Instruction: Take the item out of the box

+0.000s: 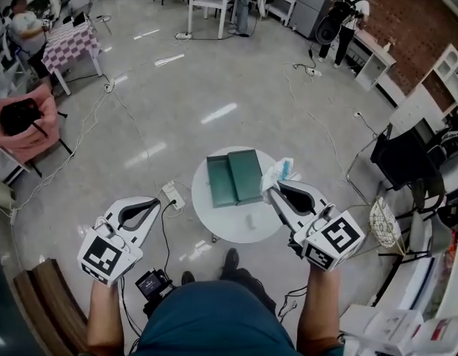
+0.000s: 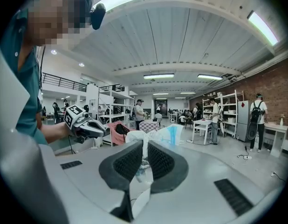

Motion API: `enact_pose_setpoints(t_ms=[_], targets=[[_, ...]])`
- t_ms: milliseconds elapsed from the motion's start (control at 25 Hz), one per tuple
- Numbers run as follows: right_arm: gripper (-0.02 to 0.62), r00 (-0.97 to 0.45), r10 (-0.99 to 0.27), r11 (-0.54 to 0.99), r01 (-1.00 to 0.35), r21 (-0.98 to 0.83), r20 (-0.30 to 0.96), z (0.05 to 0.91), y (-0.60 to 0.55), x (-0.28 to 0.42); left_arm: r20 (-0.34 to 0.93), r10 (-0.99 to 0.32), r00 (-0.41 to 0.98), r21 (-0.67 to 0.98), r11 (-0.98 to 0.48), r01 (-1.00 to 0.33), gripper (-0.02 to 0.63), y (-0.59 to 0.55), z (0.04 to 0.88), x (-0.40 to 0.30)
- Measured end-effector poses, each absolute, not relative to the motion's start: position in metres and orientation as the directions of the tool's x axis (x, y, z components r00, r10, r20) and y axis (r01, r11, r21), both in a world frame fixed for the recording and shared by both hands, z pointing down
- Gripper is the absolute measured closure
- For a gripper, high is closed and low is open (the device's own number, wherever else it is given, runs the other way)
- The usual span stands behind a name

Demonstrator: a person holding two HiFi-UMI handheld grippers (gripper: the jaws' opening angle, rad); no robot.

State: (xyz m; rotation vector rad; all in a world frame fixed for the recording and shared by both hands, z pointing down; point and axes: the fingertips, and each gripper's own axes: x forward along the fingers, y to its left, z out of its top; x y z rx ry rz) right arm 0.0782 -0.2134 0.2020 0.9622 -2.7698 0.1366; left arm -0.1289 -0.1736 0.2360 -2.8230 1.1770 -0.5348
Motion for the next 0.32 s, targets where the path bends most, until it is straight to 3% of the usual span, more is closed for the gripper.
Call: enact_pose_setpoints(t_ms=[320], targets=[[0.538,-0.768,-0.598,0.785,-0.619,-0.025,0.231,0.234,-0.223,0.097,0.303,-0.697,0.649,-0.163,-0.709,-0.686,0.588,-0.178,0.266,-0.110]])
